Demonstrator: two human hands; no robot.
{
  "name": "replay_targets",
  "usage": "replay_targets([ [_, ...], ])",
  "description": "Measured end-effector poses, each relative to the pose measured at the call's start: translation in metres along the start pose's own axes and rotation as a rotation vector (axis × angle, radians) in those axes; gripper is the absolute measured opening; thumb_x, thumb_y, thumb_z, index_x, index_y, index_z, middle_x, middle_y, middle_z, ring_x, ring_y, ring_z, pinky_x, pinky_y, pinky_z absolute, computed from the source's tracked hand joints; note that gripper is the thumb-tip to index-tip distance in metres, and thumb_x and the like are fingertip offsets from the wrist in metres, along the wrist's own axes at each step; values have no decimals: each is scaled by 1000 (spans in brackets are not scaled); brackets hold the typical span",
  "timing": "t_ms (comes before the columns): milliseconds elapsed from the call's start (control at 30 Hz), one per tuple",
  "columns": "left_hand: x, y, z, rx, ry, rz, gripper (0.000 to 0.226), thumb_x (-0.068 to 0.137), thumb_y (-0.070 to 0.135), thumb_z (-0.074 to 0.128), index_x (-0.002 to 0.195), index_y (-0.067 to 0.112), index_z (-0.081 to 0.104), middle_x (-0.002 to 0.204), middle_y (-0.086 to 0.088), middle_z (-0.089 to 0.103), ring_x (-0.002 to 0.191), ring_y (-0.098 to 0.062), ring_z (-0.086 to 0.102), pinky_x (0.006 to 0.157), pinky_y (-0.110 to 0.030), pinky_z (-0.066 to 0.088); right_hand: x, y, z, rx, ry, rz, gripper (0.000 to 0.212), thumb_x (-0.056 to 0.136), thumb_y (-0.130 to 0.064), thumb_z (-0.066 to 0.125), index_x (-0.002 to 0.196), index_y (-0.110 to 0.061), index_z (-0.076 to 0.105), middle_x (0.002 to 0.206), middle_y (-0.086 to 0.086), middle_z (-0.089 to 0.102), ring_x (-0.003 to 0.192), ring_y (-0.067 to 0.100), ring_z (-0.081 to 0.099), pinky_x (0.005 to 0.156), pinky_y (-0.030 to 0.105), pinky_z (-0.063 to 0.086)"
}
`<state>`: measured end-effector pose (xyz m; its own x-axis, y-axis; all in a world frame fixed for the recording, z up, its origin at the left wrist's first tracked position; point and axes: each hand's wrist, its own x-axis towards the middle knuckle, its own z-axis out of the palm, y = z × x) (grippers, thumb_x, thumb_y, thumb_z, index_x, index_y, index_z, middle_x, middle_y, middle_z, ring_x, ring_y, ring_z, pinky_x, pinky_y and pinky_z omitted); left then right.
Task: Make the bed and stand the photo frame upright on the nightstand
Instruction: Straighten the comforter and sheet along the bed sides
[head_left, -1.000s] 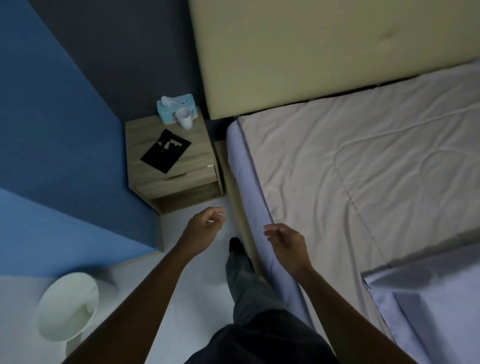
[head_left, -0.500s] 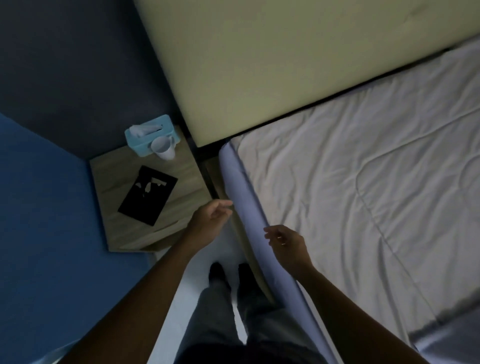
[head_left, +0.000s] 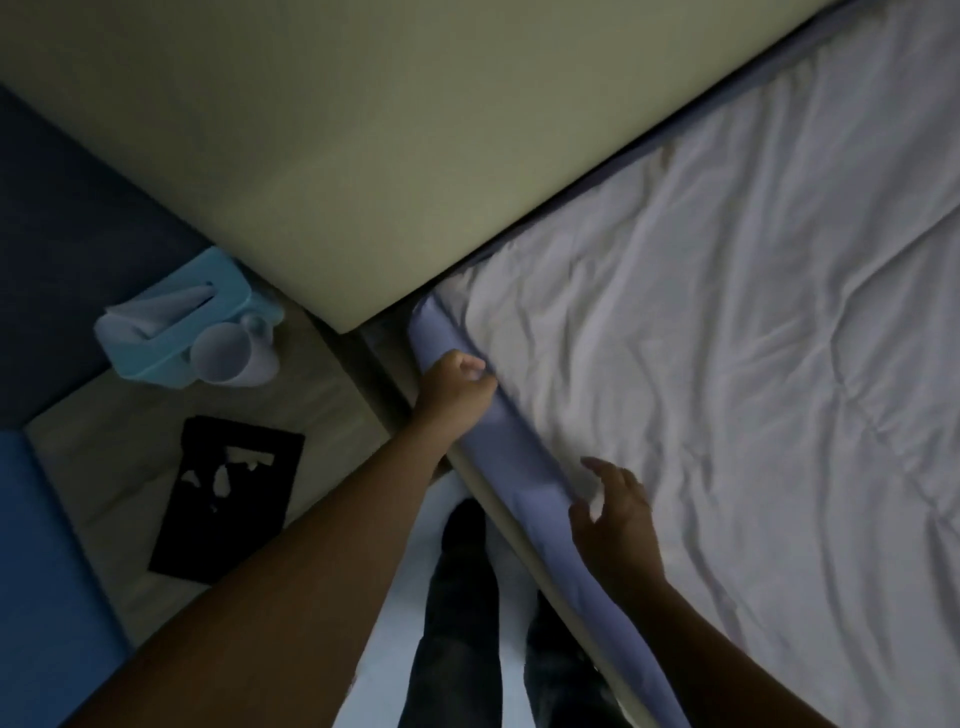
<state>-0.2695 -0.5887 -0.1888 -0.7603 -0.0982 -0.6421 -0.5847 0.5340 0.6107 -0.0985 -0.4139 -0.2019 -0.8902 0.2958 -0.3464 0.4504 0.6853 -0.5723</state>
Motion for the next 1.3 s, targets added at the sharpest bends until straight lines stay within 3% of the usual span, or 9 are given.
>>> replay_targets([
  [233, 89, 9, 11, -139, 236, -33, 41, 88, 38, 68, 114, 12, 50, 100, -1, 56, 97, -26, 62, 86, -36, 53, 41, 37, 37, -282, 66, -57, 51, 79, -26, 78, 124, -17, 57, 109, 6, 58, 94, 29, 57, 73, 36, 50],
  [400, 99, 1, 5, -156, 271, -17, 13, 91, 10, 59, 98, 16, 50, 104, -9, 61, 90, -25, 61, 71, -31, 50, 47, 38, 49, -204, 173, -123, 48, 77, 10, 70, 120, -10, 64, 104, 12, 69, 89, 32, 68, 75, 35, 56],
  [567, 75, -15, -20, -130, 496, -16, 7, 94, 13, 57, 93, 19, 57, 97, -3, 63, 81, -16, 59, 70, -29, 47, 46, 13, 50, -18, -11, -180, 35, 87, -16, 53, 119, -19, 66, 109, -1, 70, 94, 17, 66, 78, 27, 54],
  [700, 74, -33, -21, -13, 425, -27, 12, 94, 7, 54, 101, 15, 59, 106, -8, 62, 97, -26, 62, 81, -36, 53, 37, 28, 46, 147, -188, -228, 40, 89, -19, 59, 127, -30, 54, 120, -5, 60, 100, 14, 64, 84, 29, 54],
  [800, 74, -31, -17, 210, 481, 149, 14, 92, 14, 57, 105, 19, 58, 122, -9, 51, 103, -25, 57, 82, -37, 54, 26, 31, 28, 156, -217, -264, 63, 90, -38, 64, 145, -19, 41, 127, -5, 49, 105, 8, 58, 86, 21, 50],
  [900, 73, -19, -4, 366, 506, 444, 20, 88, 22, 59, 108, 20, 57, 123, -8, 49, 107, -23, 50, 80, -33, 47, 8, 49, 24, -67, -13, -242, 69, 82, -43, 73, 137, -8, 50, 123, 3, 54, 105, 19, 61, 85, 30, 52],
  [1067, 113, -8, 7, 302, 438, 530, 29, 94, 12, 51, 122, 13, 59, 127, -10, 57, 119, -26, 50, 100, -37, 44, -11, 83, 33, -276, 24, -222, 31, 93, -43, 55, 108, -19, 69, 110, 1, 63, 97, 25, 64, 80, 33, 50],
  [1233, 127, 2, -9, 358, 370, 616, 20, 86, -5, 52, 96, 7, 65, 102, -14, 65, 92, -26, 61, 78, -22, 43, 4, 68, 37, -163, -43, -117, 11, 80, -13, 60, 88, -20, 57, 92, -5, 58, 73, 23, 63, 59, 29, 42],
  [1300, 123, 6, -16, 367, 417, 662, 21, 85, -6, 49, 90, 6, 65, 99, -14, 66, 89, -26, 61, 75, -22, 43, 5, 67, 33, -114, -72, -145, 7, 81, -19, 53, 87, -19, 58, 89, -3, 59, 68, 25, 62, 55, 34, 45],
])
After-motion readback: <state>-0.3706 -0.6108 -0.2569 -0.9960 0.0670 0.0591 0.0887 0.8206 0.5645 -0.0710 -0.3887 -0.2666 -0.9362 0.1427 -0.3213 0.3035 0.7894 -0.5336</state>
